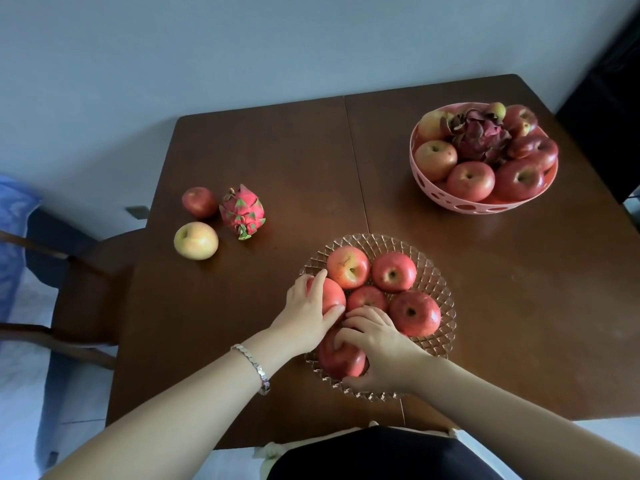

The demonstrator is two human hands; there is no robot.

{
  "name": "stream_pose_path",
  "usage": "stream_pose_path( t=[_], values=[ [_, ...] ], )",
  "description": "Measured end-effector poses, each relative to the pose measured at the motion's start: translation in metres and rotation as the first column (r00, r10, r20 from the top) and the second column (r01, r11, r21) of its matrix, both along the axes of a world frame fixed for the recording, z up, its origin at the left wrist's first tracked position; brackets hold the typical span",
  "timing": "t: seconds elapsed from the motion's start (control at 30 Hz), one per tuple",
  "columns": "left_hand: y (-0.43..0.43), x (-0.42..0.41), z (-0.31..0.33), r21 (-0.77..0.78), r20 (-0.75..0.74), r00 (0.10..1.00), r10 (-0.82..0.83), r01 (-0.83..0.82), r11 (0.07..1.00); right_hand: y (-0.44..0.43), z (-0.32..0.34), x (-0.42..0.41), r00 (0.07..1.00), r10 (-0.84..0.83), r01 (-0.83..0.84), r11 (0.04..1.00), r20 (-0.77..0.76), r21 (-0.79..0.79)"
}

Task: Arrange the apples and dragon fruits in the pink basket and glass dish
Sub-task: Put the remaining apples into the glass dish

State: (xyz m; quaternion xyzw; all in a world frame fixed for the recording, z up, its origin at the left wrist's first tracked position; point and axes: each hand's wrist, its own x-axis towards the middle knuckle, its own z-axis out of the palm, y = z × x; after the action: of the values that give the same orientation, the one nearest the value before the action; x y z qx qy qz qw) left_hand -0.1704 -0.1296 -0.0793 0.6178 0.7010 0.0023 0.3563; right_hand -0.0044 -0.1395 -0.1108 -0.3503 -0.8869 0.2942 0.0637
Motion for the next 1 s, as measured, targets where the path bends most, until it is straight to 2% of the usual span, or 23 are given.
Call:
stream_pose_path(
  t=[0.07, 0.17, 0.2, 0.27, 0.37, 0.5, 0.67, 0.8, 0.9, 0.93, 1.0],
  values=[
    [0.002, 0.000, 0.001, -0.002, -0.065, 0.997, -0.042, 0.042, 0.999, 0.000, -0.001, 0.001, 0.999, 0.038, -0.039, 0.994, 0.007, 0.103],
    [0.005, 0.003, 0.002, 0.049, -0.252, 0.954, -0.163, 0.180, 0.982, -0.001, 0.000, 0.002, 0.995, 0.098, -0.097, 0.971, 0.008, 0.220],
    [0.005, 0.003, 0.001, 0.055, -0.253, 0.952, -0.172, 0.192, 0.980, -0.003, 0.002, 0.002, 0.994, 0.105, -0.105, 0.968, 0.013, 0.227],
    [0.004, 0.003, 0.000, 0.032, -0.139, 0.981, -0.133, 0.138, 0.990, -0.007, 0.003, 0.001, 0.994, 0.092, -0.100, 0.976, 0.053, 0.192],
    [0.006, 0.002, -0.001, -0.041, 0.078, 0.996, 0.034, -0.031, 0.999, -0.011, 0.004, 0.004, 0.998, 0.020, -0.022, 0.999, 0.060, 0.029],
    [0.006, 0.000, 0.002, -0.047, 0.091, 0.992, 0.092, -0.088, 0.995, -0.005, 0.005, 0.007, 0.999, 0.011, -0.008, 0.997, 0.052, -0.071],
    [-0.009, 0.002, -0.005, 0.093, -0.006, 1.000, -0.022, 0.022, 0.995, 0.002, 0.009, 0.006, 0.994, 0.032, -0.021, 0.994, 0.102, -0.108],
    [-0.008, 0.002, -0.005, 0.095, -0.112, 0.990, -0.087, 0.098, 0.991, 0.005, 0.021, 0.005, 0.984, 0.081, -0.057, 0.986, 0.156, -0.157],
    [-0.004, -0.006, 0.002, 0.085, 0.098, 0.995, -0.011, 0.002, 0.996, 0.016, 0.038, 0.000, 0.988, 0.068, -0.041, 0.980, 0.140, -0.194],
    [-0.003, -0.013, 0.006, 0.131, 0.161, 0.987, 0.025, -0.046, 0.990, 0.023, 0.045, -0.004, 0.993, 0.045, -0.022, 0.980, 0.113, -0.199],
    [0.002, -0.037, 0.014, 0.270, 0.184, 0.979, 0.082, -0.131, 0.954, 0.041, 0.057, -0.018, 0.998, 0.001, 0.012, 0.980, 0.066, -0.199]
  ],
)
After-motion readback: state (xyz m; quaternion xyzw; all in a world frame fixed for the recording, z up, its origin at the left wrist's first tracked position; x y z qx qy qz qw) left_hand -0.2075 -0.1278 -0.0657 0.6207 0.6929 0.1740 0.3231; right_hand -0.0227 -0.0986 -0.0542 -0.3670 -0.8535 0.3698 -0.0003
